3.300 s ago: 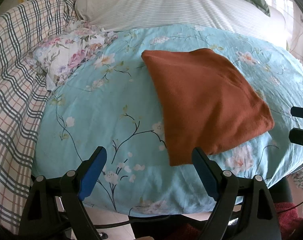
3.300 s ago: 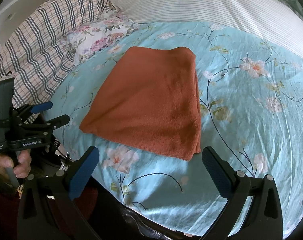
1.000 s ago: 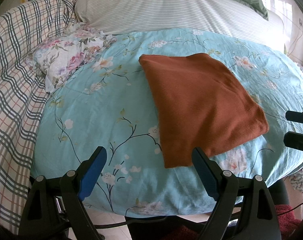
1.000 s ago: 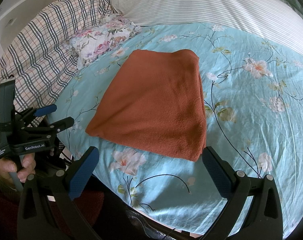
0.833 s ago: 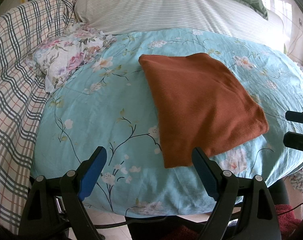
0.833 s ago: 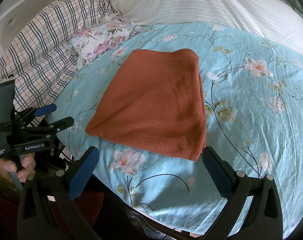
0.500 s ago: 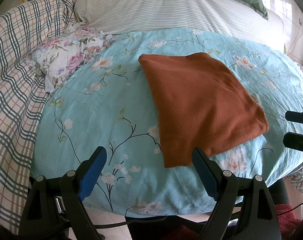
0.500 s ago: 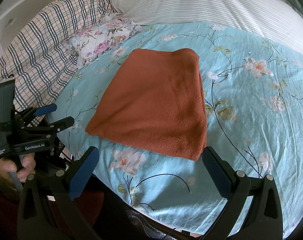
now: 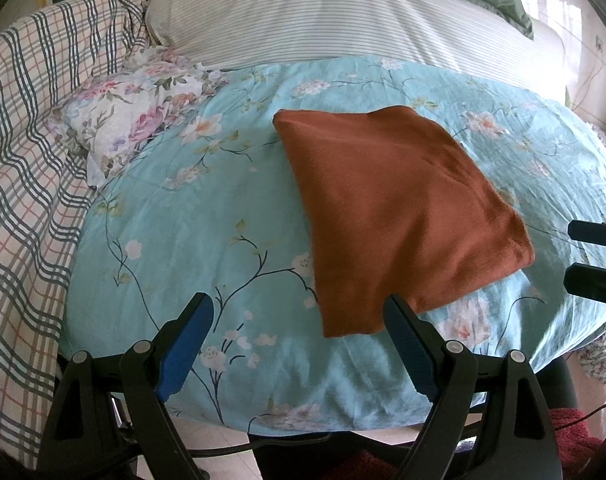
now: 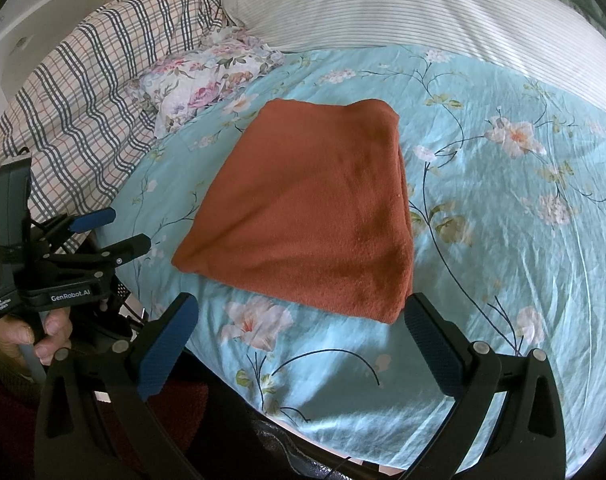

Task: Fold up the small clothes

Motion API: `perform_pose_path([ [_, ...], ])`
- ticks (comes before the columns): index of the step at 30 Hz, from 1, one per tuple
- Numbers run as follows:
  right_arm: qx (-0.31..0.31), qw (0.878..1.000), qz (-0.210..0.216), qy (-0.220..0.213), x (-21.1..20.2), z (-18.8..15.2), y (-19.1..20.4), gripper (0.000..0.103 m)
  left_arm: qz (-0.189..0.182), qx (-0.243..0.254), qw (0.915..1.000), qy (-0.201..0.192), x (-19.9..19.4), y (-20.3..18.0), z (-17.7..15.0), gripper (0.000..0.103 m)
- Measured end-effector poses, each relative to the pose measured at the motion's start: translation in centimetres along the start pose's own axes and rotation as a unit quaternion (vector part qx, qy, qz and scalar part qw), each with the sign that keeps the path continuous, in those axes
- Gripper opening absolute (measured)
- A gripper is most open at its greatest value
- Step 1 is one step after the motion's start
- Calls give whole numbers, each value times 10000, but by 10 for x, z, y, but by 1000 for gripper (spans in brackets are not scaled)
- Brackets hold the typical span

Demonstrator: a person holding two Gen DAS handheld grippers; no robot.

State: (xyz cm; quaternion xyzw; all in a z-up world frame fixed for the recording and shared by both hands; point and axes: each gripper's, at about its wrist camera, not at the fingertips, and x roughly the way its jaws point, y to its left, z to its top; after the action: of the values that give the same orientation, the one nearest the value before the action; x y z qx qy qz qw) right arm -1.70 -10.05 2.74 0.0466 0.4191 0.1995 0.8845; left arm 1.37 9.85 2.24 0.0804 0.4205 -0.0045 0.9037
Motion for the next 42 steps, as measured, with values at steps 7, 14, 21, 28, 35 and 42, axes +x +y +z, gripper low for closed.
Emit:
perform_pose_path([
  [7,4,10000,0,1,0,0,0,102,-56,32,10000,-1,0,4,4,88],
  [14,6,10000,7,-4,1,0,1,102,-67,42,10000,-1,1,4,4,88],
  [21,4,10000,-1,4,1,1,0,102,-97,65,9999,-1,2,3,6,87],
  [28,-7,10000,-19,-13,0,2,0,103,-93,49,9999,0,2,3,6,88],
  [35,-33,10000,1,-1,1,3,1,103,-100,52,9999,10,3,4,7,87],
  [42,-155,9999,57,-10,9,17,-2,102,-207,5,9998,-16,7,7,12,88],
])
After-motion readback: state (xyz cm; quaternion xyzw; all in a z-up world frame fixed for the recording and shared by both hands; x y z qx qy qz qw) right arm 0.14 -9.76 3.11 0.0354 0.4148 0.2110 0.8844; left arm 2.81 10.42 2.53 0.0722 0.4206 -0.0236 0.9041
